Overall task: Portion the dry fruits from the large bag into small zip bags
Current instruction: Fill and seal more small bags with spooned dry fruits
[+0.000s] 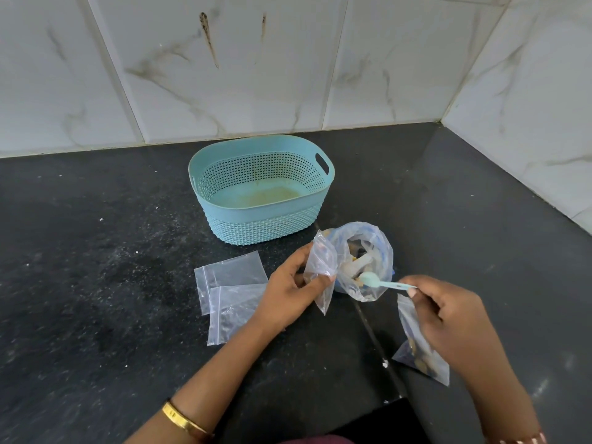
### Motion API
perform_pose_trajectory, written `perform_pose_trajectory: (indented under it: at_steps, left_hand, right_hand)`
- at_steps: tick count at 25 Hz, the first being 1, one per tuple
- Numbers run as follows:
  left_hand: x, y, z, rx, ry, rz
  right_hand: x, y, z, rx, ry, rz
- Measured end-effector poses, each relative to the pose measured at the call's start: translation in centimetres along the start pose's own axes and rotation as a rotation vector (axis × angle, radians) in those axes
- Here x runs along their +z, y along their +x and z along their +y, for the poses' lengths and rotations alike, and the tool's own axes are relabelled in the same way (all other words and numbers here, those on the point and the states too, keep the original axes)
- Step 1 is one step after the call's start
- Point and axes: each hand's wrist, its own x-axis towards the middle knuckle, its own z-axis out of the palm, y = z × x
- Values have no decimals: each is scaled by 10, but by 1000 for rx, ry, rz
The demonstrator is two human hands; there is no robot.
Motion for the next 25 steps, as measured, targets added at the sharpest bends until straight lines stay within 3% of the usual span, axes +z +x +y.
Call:
perform_pose_trajectory:
  at_steps: [3,6,11,20,25]
  left_hand:
    - [1,-1,0,-8,3,-10]
    - [0,-1,3,-12,13,-8]
    - [-1,-1,3,-5,5,-6]
    - [0,-1,4,-13,9,0]
    - [-1,-1,3,-26,12,-3]
  right_hand:
    - [7,-3,-3,-17,-121,-24]
    - [17,3,0,-114,-217,80]
    - [28,18,-8,-132,-165,210]
    - [19,14,4,-111,-246,6]
    - [30,34,-6,-111,-225,115]
